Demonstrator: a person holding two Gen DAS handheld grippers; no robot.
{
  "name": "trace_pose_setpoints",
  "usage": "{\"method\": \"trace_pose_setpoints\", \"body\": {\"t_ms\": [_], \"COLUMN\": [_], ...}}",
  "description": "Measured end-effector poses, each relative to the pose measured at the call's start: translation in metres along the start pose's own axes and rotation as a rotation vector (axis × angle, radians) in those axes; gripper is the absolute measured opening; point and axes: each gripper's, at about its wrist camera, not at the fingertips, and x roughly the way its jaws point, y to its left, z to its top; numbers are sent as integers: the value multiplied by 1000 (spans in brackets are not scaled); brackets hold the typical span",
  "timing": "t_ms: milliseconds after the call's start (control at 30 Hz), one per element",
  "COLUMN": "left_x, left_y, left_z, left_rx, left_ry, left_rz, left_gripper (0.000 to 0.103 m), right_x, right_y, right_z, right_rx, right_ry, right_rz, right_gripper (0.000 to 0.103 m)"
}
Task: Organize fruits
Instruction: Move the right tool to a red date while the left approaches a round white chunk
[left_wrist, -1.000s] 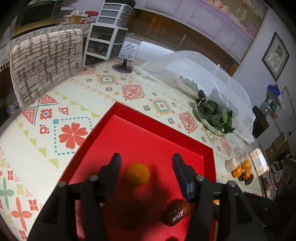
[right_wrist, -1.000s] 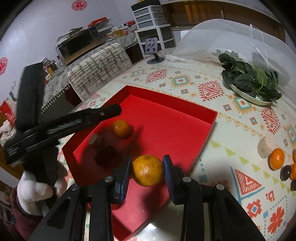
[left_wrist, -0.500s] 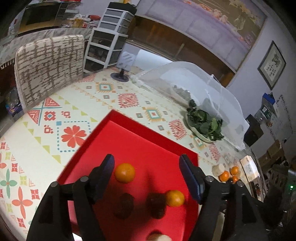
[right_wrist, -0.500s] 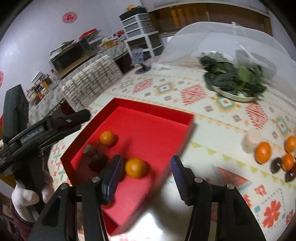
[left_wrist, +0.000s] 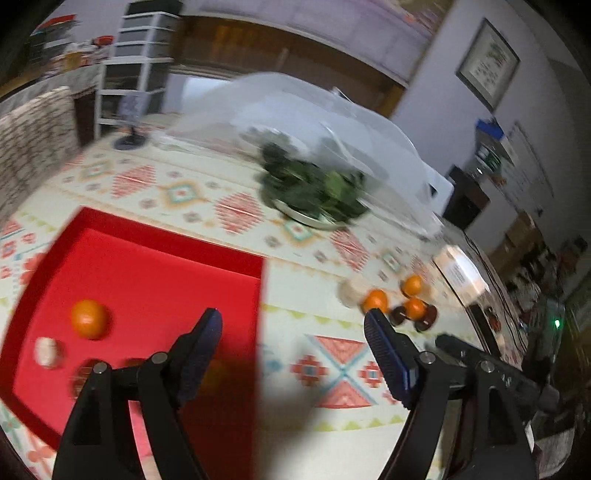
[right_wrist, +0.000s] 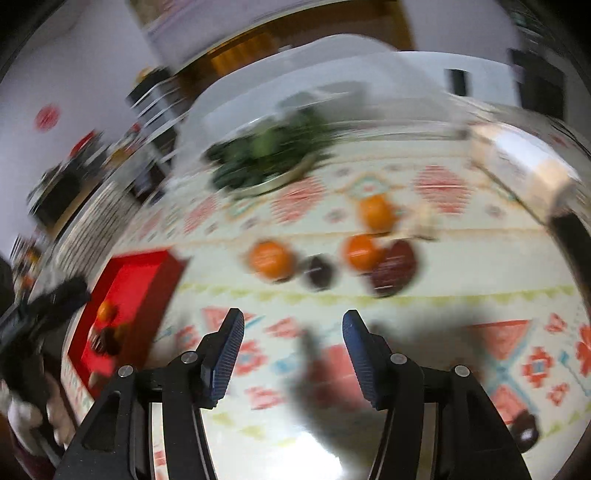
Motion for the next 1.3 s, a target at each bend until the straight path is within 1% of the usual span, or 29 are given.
{"method": "trace_pose_setpoints", "body": {"t_ms": [100,200,267,333,433,567,667,733,867,900,933,967,1033,1067,1100,1167,1300], "left_x": [19,38,54,70,91,116,134,145,165,166,168,168,165,164,163,155,137], "left_y": [-22,-37,-42,-46,-49,-52,-48,-46,-50,-53,-56,-58,-59,-60,-62,-63,-57], "left_z": [0,2,4,7,11,16,22,26,30,30,29,28,26,25,22,15,-1], "left_rx": [21,30,10,-18,-43,-55,-82,-102,-71,-43,-18,-4,0,9,26,55,69], "left_ry": [30,51,80,102,126,138,157,167,187,176,182,183,197,211,217,231,282], "left_rz": [-15,-24,-27,-54,-46,-19,-25,-25,3,16,28,27,0,3,18,43,14], "left_gripper": [79,79,79,79,79,79,79,79,78,76,63,59,42,37,38,37,37], "right_x": [-4,-3,2,10,20,33,43,47,50,49,48,47,46,46,45,44,39], "right_y": [-25,-41,-50,-56,-65,-66,-61,-57,-48,-48,-47,-48,-49,-50,-49,-47,-46], "right_z": [6,10,13,16,20,26,27,28,26,26,25,25,24,24,23,21,15], "right_rx": [51,72,86,107,155,161,143,121,71,66,64,63,65,67,65,55,50], "right_ry": [-20,-31,-28,-24,-21,-17,2,-3,-9,-11,-16,-20,-22,-19,-20,-20,-10], "right_rz": [-20,-29,-35,-43,-42,-63,-64,-65,-75,-76,-76,-74,-67,-61,-58,-56,-36], "right_gripper": [60,60,60,60,60,60,60,59,57,55,52,45,45,44,41,40,40]}}
